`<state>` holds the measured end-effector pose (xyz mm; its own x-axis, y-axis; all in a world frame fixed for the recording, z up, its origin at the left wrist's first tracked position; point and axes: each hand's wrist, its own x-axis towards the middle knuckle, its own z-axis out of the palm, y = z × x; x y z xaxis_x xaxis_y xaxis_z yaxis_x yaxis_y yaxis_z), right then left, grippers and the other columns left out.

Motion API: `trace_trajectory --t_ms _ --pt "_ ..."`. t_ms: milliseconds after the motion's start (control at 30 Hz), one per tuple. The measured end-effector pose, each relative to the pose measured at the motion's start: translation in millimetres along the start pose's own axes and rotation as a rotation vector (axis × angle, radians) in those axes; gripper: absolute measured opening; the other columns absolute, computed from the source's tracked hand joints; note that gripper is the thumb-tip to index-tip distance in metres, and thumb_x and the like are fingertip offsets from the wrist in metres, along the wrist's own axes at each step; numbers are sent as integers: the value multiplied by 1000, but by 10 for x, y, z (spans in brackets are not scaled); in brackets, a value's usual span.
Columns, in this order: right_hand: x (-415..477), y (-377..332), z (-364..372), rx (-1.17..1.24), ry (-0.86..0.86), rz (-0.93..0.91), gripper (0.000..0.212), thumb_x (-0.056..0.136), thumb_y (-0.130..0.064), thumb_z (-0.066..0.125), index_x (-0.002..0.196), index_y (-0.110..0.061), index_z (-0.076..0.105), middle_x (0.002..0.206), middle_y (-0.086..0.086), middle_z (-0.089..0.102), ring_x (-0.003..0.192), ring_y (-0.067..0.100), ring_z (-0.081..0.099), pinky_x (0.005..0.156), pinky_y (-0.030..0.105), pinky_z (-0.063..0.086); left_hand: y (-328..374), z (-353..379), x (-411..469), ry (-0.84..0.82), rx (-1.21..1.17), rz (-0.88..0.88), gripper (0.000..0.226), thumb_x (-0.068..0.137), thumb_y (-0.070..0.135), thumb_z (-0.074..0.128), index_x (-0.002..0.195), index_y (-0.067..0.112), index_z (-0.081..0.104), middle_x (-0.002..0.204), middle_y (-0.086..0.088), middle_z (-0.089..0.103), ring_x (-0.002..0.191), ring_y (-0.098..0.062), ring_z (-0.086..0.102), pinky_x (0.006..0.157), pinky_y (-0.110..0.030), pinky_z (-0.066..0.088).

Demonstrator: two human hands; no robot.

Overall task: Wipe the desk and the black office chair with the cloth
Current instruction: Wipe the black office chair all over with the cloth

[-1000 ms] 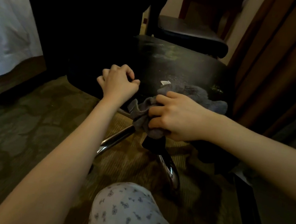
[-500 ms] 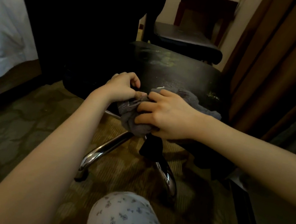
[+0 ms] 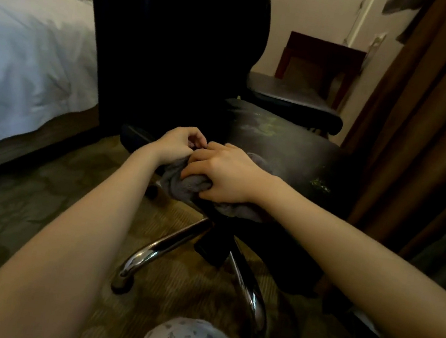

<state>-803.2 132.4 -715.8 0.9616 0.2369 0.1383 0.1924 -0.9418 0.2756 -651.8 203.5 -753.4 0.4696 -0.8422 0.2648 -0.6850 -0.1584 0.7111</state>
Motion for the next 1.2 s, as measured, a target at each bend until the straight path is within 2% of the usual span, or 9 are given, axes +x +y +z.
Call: trace_trajectory --t_ms 167,300,433,533,633,867,967,1100,1200 --pt "165 -94 -53 -174 -129 12 37 85 -31 55 122 -29 55 126 -5 49 111 22 42 76 32 32 -102 -105 -208 375 149 -110 30 85 17 66 109 3 55 108 -12 56 99 -22 52 79 -28 40" --pt "-14 -82 -113 -216 -211 -150 31 80 -33 53 110 -31 60 118 -10 54 107 20 42 70 30 30 37 36 -275 83 102 -554 81 86 42 61 138 -11 28 130 -30 49 118 -41 50 91 -45 45" --pt "-90 58 -106 -96 -145 -185 33 72 -35 56 102 -28 66 107 -10 62 93 20 48 68 27 30 -71 252 -287 -162 -308 -638 94 85 61 48 150 8 5 145 -19 37 125 -33 46 99 -44 44" --pt "-39 87 -64 -4 -45 -178 38 64 -34 55 98 -24 69 102 -6 67 85 24 56 66 31 39 -118 343 -195 89 -679 -633 85 92 36 53 149 5 -2 141 -12 40 117 -26 50 75 -28 48" --pt "-3 109 -16 14 -16 -185 39 64 -33 57 100 -23 70 102 -4 67 84 25 56 65 31 39 -179 436 -169 337 -704 -623 85 94 9 48 145 8 -19 142 -18 32 113 -26 48 78 -27 41" --pt "366 -57 -100 -111 -129 -79 37 77 -32 58 114 -30 62 116 -5 60 105 23 51 80 32 43 -490 46 -17 199 -755 -721 78 91 24 54 150 8 5 143 -23 41 98 -26 58 49 -24 49" --pt "598 -247 -64 -197 -130 -3 28 83 -32 52 109 -28 61 107 -1 61 104 23 52 76 33 43 -477 -181 -114 91 -642 -797 75 89 35 57 147 8 18 143 -20 41 117 -31 53 85 -36 51" --pt "679 -399 -166 -163 -204 -24 27 80 -30 59 106 -24 66 96 3 61 97 24 58 69 28 39 -325 -217 -317 -54 -559 -818 25 97 28 43 84 11 56 54 -5 62 51 -15 60 54 -26 48" --pt "467 -398 -311 -61 -331 -114 32 70 -31 67 102 -29 68 83 -3 57 83 19 57 67 25 40 -401 -112 -279 85 -582 -833 60 87 38 58 140 18 37 101 -7 70 69 -13 66 52 -18 54"
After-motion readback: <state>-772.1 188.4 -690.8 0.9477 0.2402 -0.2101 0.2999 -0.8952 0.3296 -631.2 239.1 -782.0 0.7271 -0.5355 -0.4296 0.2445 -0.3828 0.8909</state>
